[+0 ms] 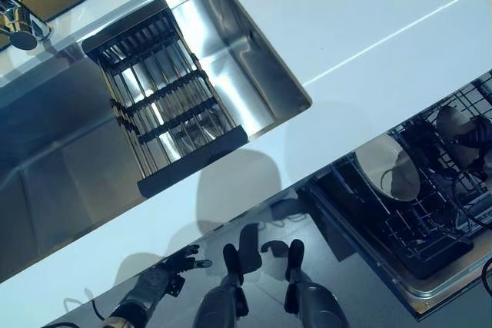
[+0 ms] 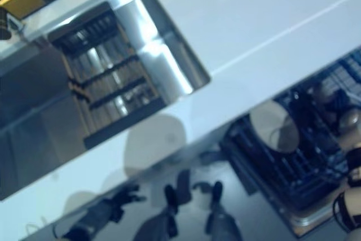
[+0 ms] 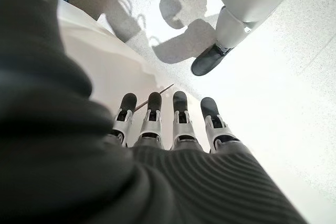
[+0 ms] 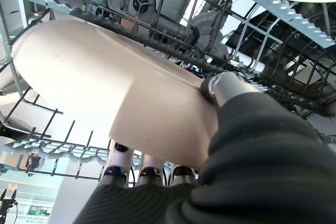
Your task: Take plates into dishwasher
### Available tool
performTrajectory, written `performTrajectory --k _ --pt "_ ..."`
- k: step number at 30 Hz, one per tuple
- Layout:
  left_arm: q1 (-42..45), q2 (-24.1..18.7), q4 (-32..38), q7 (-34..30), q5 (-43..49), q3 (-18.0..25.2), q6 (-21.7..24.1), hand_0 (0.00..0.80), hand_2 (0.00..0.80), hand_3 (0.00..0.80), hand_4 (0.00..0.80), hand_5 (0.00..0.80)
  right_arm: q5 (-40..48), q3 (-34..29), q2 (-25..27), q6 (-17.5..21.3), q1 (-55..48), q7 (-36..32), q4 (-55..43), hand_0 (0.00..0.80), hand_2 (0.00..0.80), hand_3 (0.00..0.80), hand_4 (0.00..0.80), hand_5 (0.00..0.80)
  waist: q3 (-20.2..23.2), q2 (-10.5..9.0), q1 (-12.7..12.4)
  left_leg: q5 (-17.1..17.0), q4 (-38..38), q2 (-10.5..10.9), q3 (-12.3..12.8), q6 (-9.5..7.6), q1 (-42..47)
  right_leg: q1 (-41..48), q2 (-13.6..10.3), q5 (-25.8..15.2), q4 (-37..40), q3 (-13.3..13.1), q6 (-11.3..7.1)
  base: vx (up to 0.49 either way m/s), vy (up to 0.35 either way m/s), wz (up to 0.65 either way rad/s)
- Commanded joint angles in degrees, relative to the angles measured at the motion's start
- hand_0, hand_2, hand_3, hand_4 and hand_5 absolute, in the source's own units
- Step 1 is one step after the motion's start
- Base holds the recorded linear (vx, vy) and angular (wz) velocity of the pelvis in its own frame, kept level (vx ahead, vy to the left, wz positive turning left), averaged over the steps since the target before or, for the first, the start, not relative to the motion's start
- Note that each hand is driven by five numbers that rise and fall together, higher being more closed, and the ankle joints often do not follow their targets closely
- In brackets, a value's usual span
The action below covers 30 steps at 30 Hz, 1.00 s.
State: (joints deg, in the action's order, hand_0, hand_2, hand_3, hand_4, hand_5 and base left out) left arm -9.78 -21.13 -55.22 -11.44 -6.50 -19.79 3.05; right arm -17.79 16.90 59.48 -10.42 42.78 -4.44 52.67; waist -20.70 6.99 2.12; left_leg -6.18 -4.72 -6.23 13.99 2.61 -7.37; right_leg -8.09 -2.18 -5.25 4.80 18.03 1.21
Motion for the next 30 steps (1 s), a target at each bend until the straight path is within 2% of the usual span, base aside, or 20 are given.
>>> performTrajectory --k 1,14,30 --pt "-2.2 -2.3 -0.6 0.2 -1.5 -1.5 0.2 0.000 0.000 0.000 0.000 0.000 2.6 4.4 -2.1 -0.8 5.0 -0.5 3.1 0.800 0.800 0.800 0.800 0.800 0.6 -4.36 -0.7 3.8 -0.3 0.4 1.4 -0.51 1.3 -0.5 0.5 6.1 -2.5 -2.8 0.09 -0.018 -0.031 0.01" --pt "-2.0 -2.9 -0.7 -0.4 -0.7 -0.6 0.0 0.000 0.000 0.000 0.000 0.000 2.8 4.0 -2.4 -1.2 4.2 -0.7 5.6 0.800 0.800 0.800 0.800 0.800 1.9 -4.14 -0.4 4.0 -0.3 0.3 2.0 -0.42 2.1 0.2 0.8 6.3 -2.4 -3.6 0.28 0.000 0.000 0.00" --pt "-2.2 -2.6 -1.1 -1.0 0.0 -0.4 0.2 0.000 0.000 0.000 0.000 0.000 1.3 3.5 -1.5 0.7 3.2 -0.2 7.1 0.800 0.800 0.800 0.800 0.800 2.7 -3.60 0.2 4.1 -0.3 0.2 2.6 -0.30 2.4 0.2 0.9 6.0 -1.8 -4.6 0.37 -0.006 -0.001 0.00"
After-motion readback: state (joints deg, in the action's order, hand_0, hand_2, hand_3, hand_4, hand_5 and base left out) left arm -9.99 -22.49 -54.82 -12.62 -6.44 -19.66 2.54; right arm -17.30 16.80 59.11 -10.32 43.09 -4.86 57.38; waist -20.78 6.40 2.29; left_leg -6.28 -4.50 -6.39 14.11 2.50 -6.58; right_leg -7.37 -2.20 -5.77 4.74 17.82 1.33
